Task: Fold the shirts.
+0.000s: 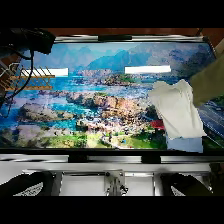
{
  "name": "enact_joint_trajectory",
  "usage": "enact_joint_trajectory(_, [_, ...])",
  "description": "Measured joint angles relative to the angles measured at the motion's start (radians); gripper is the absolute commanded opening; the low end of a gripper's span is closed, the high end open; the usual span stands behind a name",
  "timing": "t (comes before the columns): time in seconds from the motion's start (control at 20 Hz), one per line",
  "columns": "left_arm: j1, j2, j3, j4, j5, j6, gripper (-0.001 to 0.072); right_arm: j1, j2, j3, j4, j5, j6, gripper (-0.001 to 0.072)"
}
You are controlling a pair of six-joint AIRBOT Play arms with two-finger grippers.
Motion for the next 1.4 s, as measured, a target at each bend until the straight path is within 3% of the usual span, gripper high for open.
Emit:
enact_joint_trajectory(0.25, [0.0,-0.013,0.0,-0.002,0.026,0.0,0.0548,-0.145,0.008,0.0,-0.039,-0.104,0.081,0.0067])
enact_joint_trajectory(0.6, [0.0,-0.015,0.0,0.005,0.125,0.0,0.0549,-0.209,0.009,0.0,-0.098,-0.22,0.068,0.0067])
enact_joint_trajectory(1.05, [0.019,-0.015,0.0,0.049,0.148,0.0,0.0548,-0.368,0.026,0.0,-0.116,-0.254,0.043,0.0067])
enact_joint_trajectory(1.4, [0.052,-0.015,0.0,0.054,0.148,0.0,0.0547,-0.562,0.043,0.0,-0.043,-0.244,0.025,0.0068])
